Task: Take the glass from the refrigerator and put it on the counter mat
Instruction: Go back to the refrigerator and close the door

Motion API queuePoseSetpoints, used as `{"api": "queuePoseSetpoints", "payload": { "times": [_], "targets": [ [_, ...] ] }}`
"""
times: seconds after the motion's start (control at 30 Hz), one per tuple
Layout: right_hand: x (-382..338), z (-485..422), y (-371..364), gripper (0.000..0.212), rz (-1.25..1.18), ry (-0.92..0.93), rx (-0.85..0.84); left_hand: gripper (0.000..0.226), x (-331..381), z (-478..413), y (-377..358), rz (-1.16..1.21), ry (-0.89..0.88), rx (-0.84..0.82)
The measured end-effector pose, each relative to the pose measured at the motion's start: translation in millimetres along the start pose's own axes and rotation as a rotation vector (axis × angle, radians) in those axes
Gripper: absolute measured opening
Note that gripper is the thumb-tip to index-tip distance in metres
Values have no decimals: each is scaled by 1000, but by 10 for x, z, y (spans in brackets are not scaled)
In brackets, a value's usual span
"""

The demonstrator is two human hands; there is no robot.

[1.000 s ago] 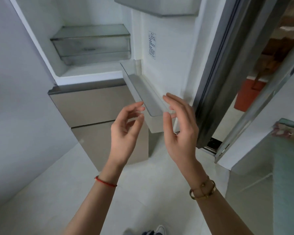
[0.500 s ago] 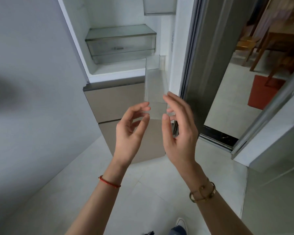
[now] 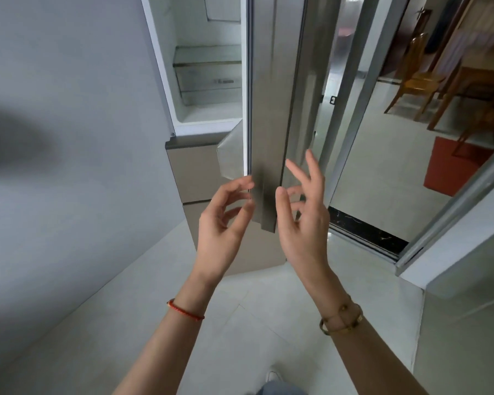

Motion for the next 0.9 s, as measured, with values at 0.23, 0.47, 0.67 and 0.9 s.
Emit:
{"api": "queuePoseSetpoints", "payload": {
  "times": [0.23,0.47,0.67,0.9],
  "targets": [
    [246,-194,-525,53,-35,17,-235,48,-278,-219,179,-129,21,51],
    [636,-643,-993,54,-66,-6,-397,76,-668,-910,417,-209,172,121],
    [872,-980,-1366,54,-42,-8,-537,82,-880,-1489,707,-214,214,221],
    [1079,-1326,-2003,56,-61,-28,-613,85,-1102,-1956,966,-293,206,301]
  ]
}}
Point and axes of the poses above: each hand's wrist, its own z-axis away from the middle knuckle, its own y-axis out of the back of the hand, x = y × z, the point moved 2 cm from there along -z, towards the middle knuckle, and after that the axes turned 6 degrees about -z, right-handed, at the moved point
